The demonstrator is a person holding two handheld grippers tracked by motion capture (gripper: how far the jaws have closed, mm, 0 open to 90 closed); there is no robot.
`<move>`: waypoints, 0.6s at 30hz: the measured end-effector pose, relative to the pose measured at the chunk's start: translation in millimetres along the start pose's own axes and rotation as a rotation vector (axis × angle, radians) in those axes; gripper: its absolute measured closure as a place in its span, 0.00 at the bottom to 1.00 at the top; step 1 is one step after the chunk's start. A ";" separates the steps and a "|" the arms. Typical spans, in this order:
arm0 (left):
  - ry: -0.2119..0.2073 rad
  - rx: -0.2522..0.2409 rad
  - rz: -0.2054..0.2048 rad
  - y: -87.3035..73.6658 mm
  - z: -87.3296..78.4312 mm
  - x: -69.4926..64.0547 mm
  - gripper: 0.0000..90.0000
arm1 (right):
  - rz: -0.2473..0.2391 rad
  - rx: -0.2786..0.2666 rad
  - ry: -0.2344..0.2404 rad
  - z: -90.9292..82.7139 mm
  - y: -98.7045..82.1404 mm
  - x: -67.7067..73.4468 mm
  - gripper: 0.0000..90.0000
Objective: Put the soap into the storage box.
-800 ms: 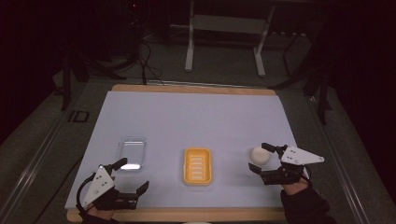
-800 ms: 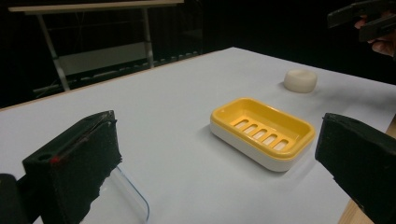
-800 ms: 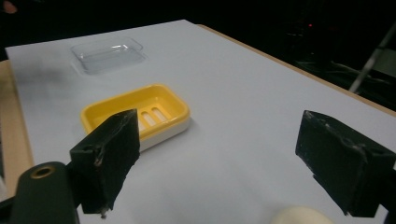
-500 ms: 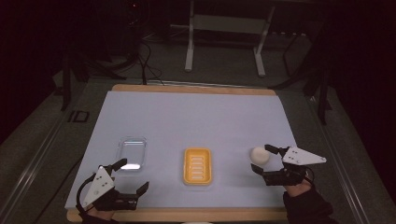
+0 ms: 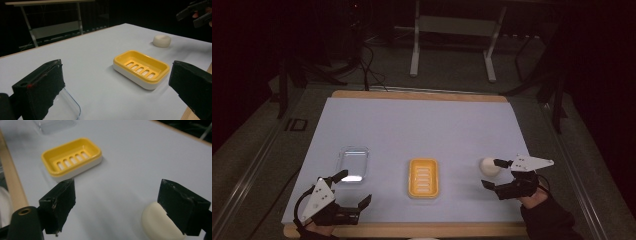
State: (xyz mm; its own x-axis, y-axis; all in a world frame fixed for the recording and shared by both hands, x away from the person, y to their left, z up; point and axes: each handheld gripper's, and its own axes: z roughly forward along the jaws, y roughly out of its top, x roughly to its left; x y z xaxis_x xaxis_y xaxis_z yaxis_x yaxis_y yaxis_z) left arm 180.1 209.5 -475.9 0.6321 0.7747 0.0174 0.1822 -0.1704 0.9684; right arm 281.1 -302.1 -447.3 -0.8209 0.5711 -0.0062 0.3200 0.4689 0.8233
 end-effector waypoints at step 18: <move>-0.004 0.001 0.000 -0.2 0.3 -0.2 0.00 | -0.040 0.260 0.110 9.4 15.7 -6.1 0.15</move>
State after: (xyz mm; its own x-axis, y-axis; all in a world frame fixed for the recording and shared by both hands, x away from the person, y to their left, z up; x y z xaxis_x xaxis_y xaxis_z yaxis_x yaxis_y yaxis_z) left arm 180.2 209.2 -476.1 0.6349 0.7724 0.0168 0.1829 -0.1714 0.9681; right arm 295.6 -291.9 -439.7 -0.8774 0.4784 0.0374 0.3849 0.6550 0.6503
